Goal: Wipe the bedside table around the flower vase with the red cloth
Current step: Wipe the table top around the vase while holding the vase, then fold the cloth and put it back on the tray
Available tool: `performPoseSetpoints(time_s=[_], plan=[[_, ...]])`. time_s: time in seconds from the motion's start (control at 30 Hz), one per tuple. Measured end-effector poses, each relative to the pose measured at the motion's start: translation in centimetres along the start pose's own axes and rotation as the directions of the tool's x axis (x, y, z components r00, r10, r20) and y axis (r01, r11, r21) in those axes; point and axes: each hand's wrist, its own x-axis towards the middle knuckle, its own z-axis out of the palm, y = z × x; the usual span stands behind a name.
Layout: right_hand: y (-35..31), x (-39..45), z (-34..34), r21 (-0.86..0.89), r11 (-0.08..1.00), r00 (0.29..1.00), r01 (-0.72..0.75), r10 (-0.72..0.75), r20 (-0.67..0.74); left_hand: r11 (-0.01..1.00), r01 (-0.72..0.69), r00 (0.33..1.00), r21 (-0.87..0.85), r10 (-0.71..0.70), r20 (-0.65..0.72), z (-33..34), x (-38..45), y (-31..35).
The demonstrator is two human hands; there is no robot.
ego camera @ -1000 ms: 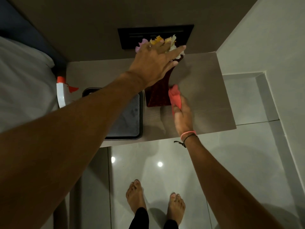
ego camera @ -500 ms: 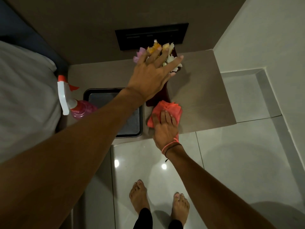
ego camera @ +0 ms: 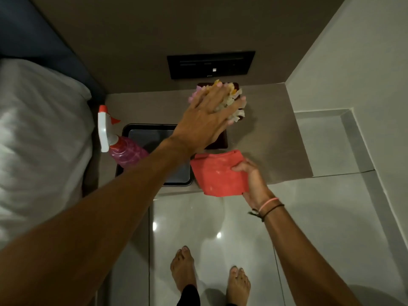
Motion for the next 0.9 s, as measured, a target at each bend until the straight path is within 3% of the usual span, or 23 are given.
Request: performPoseSetpoints(time_s=[0.07, 0.1, 0.17, 0.23, 0.27, 0.37, 0.43, 0.53, 0.6, 0.67, 0.8, 0.9], plan=[[-1.1, 0.1, 0.0, 0.012, 0.999, 0.995, -0.05, 0.048, 0.083, 0.928, 0.165, 0.979, -0.335, -0.195, -0.059, -2.5, -2.0, 0.5], [-1.9, 0.3, 0.4, 0.016, 0.997, 0.991, -0.074, 0.071, 0.117, 0.806, 0.277, 0.942, -0.522, -0.335, -0.017, -3.7, -3.6, 0.6], [-3.2, 1.0, 1.4, 0.022, 0.993, 0.974, -0.12, 0.113, 0.196, 0.452, 0.496, 0.827, -0.741, -0.506, 0.245, -5.1, -7.1, 0.8], [-4.0, 2.0, 2.6, 0.0, 0.986, 0.951, -0.167, 0.161, 0.264, 0.119, 0.646, 0.711, -0.754, -0.452, 0.538, -5.2, -10.3, 1.0], [-4.0, 2.8, 3.4, -0.017, 0.983, 0.943, -0.182, 0.179, 0.281, -0.001, 0.689, 0.659, -0.725, -0.415, 0.627, -4.7, -11.8, 1.0], [-3.4, 4.2, 5.3, 0.044, 0.962, 0.939, -0.27, 0.253, 0.233, -0.321, 0.665, 0.5, -0.675, -0.48, 0.721, -3.1, -14.6, 1.0], [-2.1, 4.6, 6.3, 0.194, 0.929, 0.943, -0.316, 0.285, 0.174, -0.442, 0.602, 0.391, -0.665, -0.562, 0.729, -1.7, -15.5, 0.6], [0.4, 5.4, 7.9, 0.246, 0.94, 0.972, -0.236, 0.234, 0.036, -0.445, 0.596, 0.289, -0.668, -0.658, 0.696, 0.8, -15.8, 0.0], [1.6, 6.2, 9.1, 0.151, 0.973, 0.982, -0.172, 0.182, -0.051, -0.418, 0.605, 0.235, -0.678, -0.72, 0.653, 2.1, -15.8, -0.2], [1.8, 7.2, 9.9, 0.037, 0.99, 0.986, -0.137, 0.14, -0.087, -0.348, 0.653, 0.227, -0.673, -0.757, 0.612, 2.7, -14.9, -0.6], [-1.8, 6.2, 9.8, -0.031, 0.992, 0.992, -0.122, 0.12, -0.045, -0.097, 0.785, 0.342, -0.612, -0.755, 0.559, 0.0, -12.3, 0.0], [-1.5, 5.0, 8.8, -0.207, 0.972, 0.993, -0.114, 0.119, 0.012, 0.154, 0.867, 0.427, -0.475, -0.719, 0.548, 1.0, -13.7, 0.2]])
